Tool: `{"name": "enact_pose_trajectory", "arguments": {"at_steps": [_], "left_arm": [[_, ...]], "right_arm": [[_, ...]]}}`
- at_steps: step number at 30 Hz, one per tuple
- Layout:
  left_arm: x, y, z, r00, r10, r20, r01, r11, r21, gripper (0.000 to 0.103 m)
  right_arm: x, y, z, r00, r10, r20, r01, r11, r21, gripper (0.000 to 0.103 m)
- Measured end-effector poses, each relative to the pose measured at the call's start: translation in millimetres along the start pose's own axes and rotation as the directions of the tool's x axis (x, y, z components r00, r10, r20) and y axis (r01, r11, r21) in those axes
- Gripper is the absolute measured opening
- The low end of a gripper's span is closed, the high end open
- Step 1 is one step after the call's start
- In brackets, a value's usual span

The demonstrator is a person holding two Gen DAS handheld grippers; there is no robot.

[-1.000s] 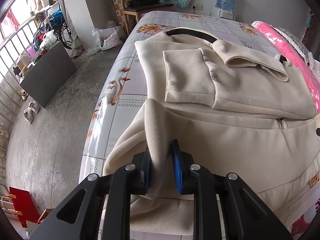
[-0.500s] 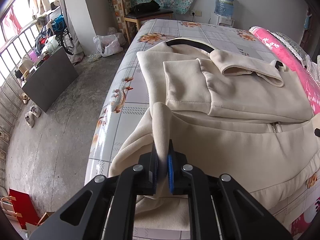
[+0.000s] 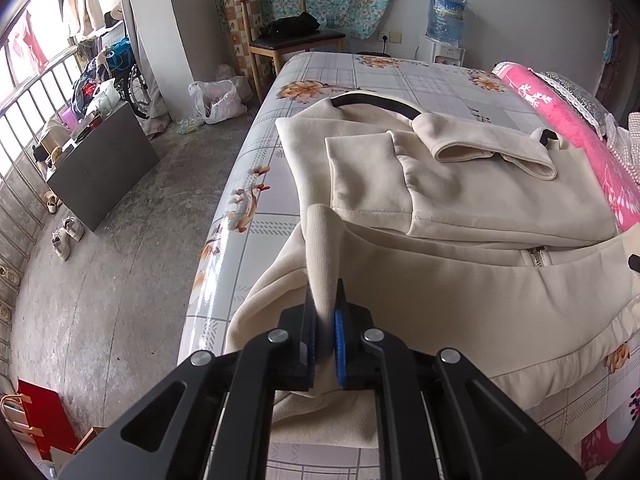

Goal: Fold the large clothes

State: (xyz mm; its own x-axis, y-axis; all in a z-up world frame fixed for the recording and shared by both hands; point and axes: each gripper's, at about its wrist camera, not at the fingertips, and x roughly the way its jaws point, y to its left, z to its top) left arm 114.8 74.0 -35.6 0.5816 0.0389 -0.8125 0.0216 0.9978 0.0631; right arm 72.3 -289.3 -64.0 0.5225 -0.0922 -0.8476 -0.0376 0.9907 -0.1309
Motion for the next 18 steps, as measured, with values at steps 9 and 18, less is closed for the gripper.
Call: {"name": "enact_pose_trajectory", "arguments": {"at_steps": [9,18], "left_arm": [[-11.0,-1.1,-2.6,1.000,0.001,0.027,-0.001,1.000,0.002,0.006],[-25.2,-1.4,-6.3,0.998,0.004,0.055,-0.004,1.000,-0.001,0.006]], "right_arm": [[-10.3,-1.8,-2.9,1.000,0.004,0.029,-0.004,1.000,0.013,0.006],[-22.0,-3.0,-9.0,0.998,0.010,0.057,-0.012,1.000,0.028,0.005]]}}
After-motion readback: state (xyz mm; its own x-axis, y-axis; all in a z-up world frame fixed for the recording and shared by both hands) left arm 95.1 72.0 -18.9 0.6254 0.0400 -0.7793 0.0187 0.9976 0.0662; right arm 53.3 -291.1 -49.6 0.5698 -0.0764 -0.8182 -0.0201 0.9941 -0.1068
